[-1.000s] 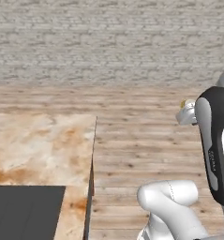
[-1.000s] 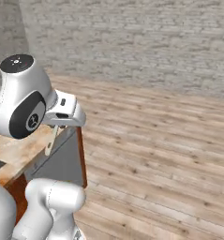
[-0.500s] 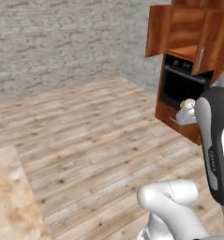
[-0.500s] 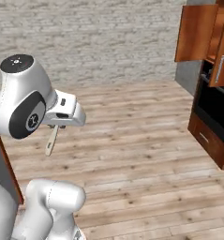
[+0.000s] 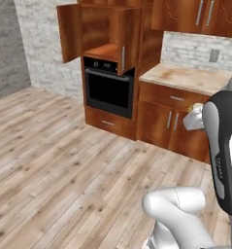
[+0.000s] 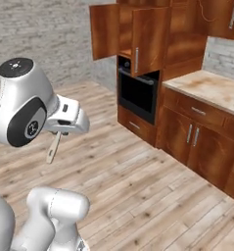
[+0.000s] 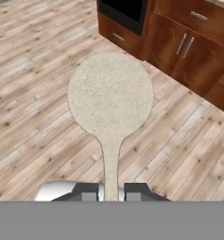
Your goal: Pick up the dish brush and bar soap from the sink, and place them back in the cabinet, and close the cabinet doors.
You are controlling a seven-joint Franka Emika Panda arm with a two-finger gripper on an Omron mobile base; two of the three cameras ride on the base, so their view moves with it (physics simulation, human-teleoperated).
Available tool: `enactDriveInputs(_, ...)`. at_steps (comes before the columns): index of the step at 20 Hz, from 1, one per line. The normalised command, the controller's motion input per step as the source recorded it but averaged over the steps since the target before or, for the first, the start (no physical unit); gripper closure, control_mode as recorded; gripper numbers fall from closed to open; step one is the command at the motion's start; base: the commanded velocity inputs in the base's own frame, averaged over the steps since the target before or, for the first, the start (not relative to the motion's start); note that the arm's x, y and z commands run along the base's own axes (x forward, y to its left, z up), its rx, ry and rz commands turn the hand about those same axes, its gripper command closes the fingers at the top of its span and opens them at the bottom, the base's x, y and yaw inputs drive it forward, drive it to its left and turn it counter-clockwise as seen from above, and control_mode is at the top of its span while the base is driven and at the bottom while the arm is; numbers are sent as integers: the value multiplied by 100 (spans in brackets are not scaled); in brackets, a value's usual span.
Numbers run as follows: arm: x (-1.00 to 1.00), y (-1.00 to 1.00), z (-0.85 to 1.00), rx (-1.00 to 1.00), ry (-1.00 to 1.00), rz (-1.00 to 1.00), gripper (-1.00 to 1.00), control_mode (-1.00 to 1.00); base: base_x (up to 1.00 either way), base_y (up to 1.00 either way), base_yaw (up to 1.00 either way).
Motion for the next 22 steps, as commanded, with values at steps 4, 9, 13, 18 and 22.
enactDriveInputs(4,0,0,0,0,0,0,100,100,88,50,-27)
enactDriveInputs(9,0,0,0,0,0,0,100,100,100,80,-1)
enactDriveInputs(13,0,0,0,0,0,0,100,100,100,86,-1)
enactDriveInputs(18,0,0,0,0,0,0,100,100,100,65,-6)
enactDriveInputs(22,0,0,0,0,0,0,100,100,100,50,-11)
